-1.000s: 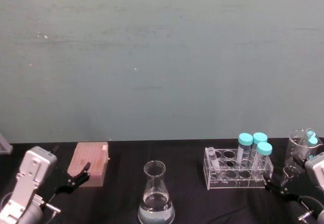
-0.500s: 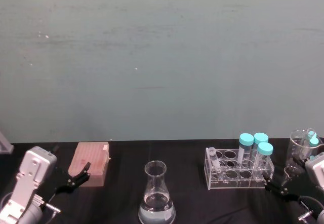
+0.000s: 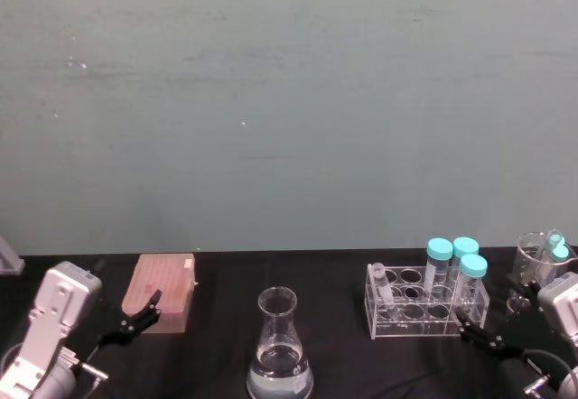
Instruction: Pour the liquid from the test tube into the beaker using one hand.
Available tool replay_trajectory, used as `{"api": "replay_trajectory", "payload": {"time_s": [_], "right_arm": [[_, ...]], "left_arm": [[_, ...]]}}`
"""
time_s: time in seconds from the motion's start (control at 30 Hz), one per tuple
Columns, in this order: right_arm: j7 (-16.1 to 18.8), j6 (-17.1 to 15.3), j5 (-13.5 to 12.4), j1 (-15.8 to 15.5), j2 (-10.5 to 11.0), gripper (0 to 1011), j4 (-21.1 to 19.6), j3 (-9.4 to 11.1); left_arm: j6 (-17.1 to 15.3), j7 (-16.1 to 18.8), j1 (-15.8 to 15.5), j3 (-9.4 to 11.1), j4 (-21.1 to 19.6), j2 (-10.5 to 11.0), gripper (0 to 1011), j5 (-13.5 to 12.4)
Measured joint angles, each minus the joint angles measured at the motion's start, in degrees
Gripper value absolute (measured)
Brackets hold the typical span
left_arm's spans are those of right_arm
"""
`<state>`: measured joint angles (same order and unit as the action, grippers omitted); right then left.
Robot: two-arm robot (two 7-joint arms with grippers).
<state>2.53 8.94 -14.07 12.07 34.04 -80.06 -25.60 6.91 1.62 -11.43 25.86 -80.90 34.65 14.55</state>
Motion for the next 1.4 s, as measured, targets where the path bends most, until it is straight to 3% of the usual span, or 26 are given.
{"api": "replay_trajectory", "payload": {"time_s": [0.17,0.43,0.6,1.13,1.4], "right_arm": [[3.05,0.9,-0.03,1.1,-0.76,1000,0.6,-0.31],[10.9,1.71,-0.77,4.53,-2.68,1000,1.69,-2.03],[13.53,1.88,-0.07,6.52,-4.24,1000,2.62,-2.96],[12.49,1.55,4.5,9.09,-8.87,1000,6.35,-2.94],[12.91,-0.27,4.96,10.11,-10.96,1000,8.8,-2.53]], "left_arm": [[0.0,0.0,0.0,0.0,0.0,0.0,1000,0.0],[0.0,0.0,0.0,0.0,0.0,0.0,1000,0.0],[0.0,0.0,0.0,0.0,0.0,0.0,1000,0.0],[0.0,0.0,0.0,0.0,0.0,0.0,1000,-0.01],[0.0,0.0,0.0,0.0,0.0,0.0,1000,0.0]]}}
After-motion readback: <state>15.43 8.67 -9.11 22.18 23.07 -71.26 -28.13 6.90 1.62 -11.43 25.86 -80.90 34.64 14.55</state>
